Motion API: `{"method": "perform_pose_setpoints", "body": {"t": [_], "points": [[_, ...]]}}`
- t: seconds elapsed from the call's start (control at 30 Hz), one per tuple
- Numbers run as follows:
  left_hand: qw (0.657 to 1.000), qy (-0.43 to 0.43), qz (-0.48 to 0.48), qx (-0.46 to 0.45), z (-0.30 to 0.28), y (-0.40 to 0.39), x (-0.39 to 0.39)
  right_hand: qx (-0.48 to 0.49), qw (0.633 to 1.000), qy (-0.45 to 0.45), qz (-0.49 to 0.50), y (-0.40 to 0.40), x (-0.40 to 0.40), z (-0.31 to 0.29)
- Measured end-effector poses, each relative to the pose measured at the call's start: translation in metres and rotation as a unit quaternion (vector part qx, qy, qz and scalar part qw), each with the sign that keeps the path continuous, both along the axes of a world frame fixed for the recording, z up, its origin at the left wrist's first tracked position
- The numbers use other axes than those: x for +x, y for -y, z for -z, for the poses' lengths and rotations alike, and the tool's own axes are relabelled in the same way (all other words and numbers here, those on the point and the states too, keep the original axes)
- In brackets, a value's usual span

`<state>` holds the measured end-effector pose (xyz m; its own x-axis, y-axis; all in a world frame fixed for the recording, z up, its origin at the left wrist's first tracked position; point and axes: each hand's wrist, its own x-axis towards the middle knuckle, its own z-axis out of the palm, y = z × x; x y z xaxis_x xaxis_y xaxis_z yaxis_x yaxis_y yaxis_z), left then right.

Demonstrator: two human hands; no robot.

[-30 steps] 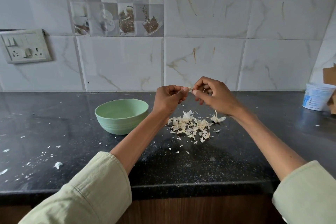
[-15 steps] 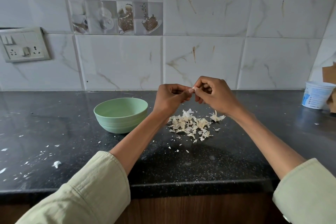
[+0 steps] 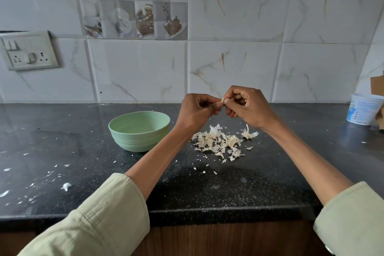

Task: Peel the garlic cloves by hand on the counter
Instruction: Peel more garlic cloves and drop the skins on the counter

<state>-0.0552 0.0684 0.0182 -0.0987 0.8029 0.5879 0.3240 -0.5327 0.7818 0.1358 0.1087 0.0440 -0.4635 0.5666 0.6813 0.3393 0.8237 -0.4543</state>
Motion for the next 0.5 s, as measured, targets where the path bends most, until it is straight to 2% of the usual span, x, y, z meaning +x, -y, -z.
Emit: {"method": "perform_pose_setpoints", "body": {"t": [0.3,0.5], "points": [[0.999,-0.026,-0.026,0.023,0.004,-0.005,0.003,0.019,0.999,-0.007,0.038,-0.002,-0.002,0.0],[0.997,-0.044,-0.054,0.021,0.006,-0.01,0.003,-0.048,0.996,0.033,0.064,-0.005,-0.003,0.003]]}}
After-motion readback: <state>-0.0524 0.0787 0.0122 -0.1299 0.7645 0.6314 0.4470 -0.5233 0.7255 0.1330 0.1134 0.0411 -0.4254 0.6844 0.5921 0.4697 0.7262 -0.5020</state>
